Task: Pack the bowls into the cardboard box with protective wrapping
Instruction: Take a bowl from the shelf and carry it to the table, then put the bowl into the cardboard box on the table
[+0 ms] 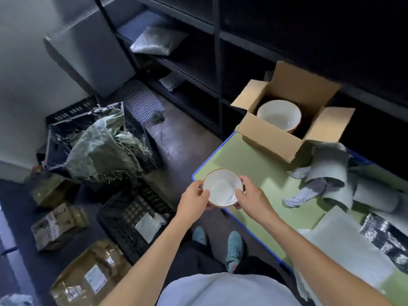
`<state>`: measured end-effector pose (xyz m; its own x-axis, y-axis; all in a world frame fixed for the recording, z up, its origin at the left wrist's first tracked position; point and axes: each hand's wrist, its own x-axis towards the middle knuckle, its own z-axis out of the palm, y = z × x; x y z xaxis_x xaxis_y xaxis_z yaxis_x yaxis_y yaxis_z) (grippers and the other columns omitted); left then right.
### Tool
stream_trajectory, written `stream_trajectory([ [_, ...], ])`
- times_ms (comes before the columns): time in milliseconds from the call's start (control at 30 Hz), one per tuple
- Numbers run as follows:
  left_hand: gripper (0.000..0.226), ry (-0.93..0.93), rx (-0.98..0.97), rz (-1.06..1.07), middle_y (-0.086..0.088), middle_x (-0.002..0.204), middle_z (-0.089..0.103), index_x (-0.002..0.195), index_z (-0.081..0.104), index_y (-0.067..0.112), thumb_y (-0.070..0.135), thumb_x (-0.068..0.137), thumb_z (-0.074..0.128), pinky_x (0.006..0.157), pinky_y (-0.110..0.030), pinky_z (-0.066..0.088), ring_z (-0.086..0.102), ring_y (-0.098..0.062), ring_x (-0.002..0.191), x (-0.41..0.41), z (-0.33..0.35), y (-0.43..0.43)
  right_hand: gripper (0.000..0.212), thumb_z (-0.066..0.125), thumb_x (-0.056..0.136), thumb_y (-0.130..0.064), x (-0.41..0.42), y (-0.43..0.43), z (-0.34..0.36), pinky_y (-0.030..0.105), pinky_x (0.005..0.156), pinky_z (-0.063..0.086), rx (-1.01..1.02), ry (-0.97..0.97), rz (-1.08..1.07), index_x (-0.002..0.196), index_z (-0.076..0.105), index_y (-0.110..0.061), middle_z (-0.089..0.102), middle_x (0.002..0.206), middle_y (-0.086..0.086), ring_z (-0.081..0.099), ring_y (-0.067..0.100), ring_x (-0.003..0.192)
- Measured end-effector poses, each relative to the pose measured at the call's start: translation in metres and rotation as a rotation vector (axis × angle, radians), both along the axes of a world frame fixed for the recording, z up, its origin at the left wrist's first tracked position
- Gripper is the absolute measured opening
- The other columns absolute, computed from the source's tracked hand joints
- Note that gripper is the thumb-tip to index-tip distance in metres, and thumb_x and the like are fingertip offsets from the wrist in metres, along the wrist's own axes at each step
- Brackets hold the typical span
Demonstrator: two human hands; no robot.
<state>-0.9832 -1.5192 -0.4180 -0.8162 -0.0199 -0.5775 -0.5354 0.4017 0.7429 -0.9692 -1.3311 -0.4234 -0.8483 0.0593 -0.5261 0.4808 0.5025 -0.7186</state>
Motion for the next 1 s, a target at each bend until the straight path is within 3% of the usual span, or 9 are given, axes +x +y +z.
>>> stream_trajectory([
  [100, 0.028, -0.021, 0.007, -0.130, 0.002, 0.086, 0.071, 0.119, 0.058, 0.021, 0.017, 0.092, 0.050, 0.078, -0.042, 0.062, 0.074, -0.017, 0.073, -0.025, -0.004, 0.012, 0.035, 0.042, 0.093, -0.018, 0.000, 0.008, -0.002, 0.025, 0.064, 0.050, -0.004, -0.021, -0.129, 0.125, 0.048, -0.032, 0.065, 0.107, -0.004, 0.069, 0.006, 0.061],
  [233, 0.032, -0.034, 0.007, -0.314, 0.007, 0.086, 0.069, 0.125, 0.055, 0.022, 0.017, 0.094, 0.049, 0.080, -0.040, 0.061, 0.075, -0.018, 0.070, -0.056, -0.010, 0.024, 0.033, 0.041, 0.094, -0.020, 0.001, 0.009, -0.004, 0.025, 0.059, 0.047, -0.001, -0.040, -0.314, 0.123, 0.047, -0.034, 0.065, 0.109, -0.005, 0.069, 0.004, 0.060],
  [467, 0.029, -0.018, 0.021, -0.616, 0.005, 0.092, 0.065, 0.122, 0.050, 0.025, 0.017, 0.094, 0.049, 0.066, -0.025, 0.060, 0.073, -0.013, 0.067, -0.106, -0.017, 0.032, 0.035, 0.041, 0.093, -0.021, -0.001, -0.012, -0.006, 0.033, 0.070, 0.056, 0.037, -0.080, -0.594, 0.125, 0.045, -0.034, 0.065, 0.108, -0.005, 0.071, 0.009, 0.068],
  [600, 0.026, -0.024, 0.056, -0.753, 0.006, 0.086, 0.065, 0.121, 0.050, 0.025, 0.018, 0.096, 0.049, 0.067, -0.027, 0.061, 0.073, -0.013, 0.065, -0.118, -0.025, 0.036, 0.036, 0.041, 0.091, -0.022, 0.002, -0.023, -0.011, 0.037, 0.072, 0.057, 0.074, -0.092, -0.717, 0.125, 0.046, -0.034, 0.064, 0.098, -0.011, 0.071, 0.011, 0.072],
  [767, 0.032, -0.034, 0.024, -0.872, 0.007, 0.095, 0.065, 0.130, 0.051, 0.024, 0.021, 0.098, 0.049, 0.052, -0.013, 0.050, 0.072, -0.009, 0.062, -0.127, -0.033, 0.041, 0.040, 0.042, 0.093, -0.023, 0.007, -0.033, -0.018, 0.042, 0.080, 0.057, 0.084, -0.109, -0.816, 0.132, 0.044, -0.030, 0.064, 0.104, -0.006, 0.070, 0.018, 0.081],
  [1000, 0.033, -0.018, -0.043, -0.913, 0.007, 0.100, 0.061, 0.129, 0.050, 0.029, 0.022, 0.097, 0.045, 0.057, -0.018, 0.049, 0.072, -0.010, 0.062, -0.131, -0.040, 0.043, 0.042, 0.045, 0.095, -0.020, -0.001, -0.035, -0.032, 0.033, 0.072, 0.046, 0.106, -0.108, -0.842, 0.137, 0.043, -0.026, 0.060, 0.113, -0.004, 0.061, 0.021, 0.097],
])
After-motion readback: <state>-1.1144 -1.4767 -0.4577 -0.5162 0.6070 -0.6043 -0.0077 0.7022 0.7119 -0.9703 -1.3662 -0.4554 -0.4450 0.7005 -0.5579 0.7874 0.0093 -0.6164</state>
